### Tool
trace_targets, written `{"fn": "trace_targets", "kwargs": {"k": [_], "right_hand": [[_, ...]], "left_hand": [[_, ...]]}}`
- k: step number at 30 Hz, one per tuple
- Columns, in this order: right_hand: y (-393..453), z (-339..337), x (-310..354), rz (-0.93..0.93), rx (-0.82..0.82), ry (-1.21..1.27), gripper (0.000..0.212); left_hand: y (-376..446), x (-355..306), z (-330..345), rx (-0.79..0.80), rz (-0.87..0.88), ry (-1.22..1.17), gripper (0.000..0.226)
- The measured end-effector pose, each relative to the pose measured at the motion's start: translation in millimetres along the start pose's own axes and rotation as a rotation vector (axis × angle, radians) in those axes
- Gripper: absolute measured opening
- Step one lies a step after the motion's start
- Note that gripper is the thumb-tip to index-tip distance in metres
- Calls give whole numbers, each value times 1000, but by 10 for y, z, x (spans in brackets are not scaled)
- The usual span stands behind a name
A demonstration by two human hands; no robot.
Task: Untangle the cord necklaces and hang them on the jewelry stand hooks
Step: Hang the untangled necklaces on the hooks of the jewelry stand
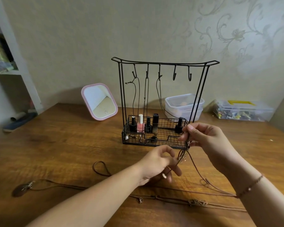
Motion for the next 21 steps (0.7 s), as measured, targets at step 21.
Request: {"fn": "trace_targets", "kwargs": {"k": [21], "right_hand": [[-45, 140, 55, -20, 72, 21, 21]], "left_hand": [[86, 96, -5, -56, -20, 126, 81]]}}
Point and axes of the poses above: each hand's wrist, its own y-axis towards the middle knuckle, its own z-axis out of the palm, x = y × z, the point moved 10 cm from there along y, towards the middle knuckle, and after that the axes turned 5 degrees about -y, right-handed, at the moved point
